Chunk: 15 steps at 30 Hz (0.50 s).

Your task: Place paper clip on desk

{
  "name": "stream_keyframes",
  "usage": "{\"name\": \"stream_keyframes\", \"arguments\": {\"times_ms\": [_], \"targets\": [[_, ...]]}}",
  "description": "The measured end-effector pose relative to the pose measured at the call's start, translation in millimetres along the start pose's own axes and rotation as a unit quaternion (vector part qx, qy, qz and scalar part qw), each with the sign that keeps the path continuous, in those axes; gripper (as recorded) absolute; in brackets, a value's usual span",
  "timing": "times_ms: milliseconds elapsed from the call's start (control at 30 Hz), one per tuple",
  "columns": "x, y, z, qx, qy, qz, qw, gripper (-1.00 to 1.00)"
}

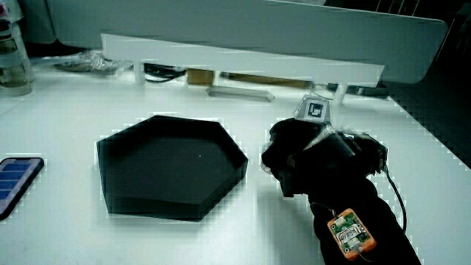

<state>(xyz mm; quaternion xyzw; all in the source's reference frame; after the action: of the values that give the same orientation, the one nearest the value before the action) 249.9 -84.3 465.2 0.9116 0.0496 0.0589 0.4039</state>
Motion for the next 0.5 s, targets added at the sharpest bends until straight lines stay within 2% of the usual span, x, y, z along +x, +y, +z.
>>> {"name": "stream_keyframes", "arguments": {"times_ms": [167, 300, 500], "targets": [[4.9, 3, -4.7, -0.001, -0.003, -0.012, 0.9999, 0.0], [7.3, 5, -10.1, 0.011, -0.005, -0.019, 0.9997, 0.0], [13.0, 12, -21.6, -0.001, 0.0, -0.03, 0.9996, 0.0]]}}
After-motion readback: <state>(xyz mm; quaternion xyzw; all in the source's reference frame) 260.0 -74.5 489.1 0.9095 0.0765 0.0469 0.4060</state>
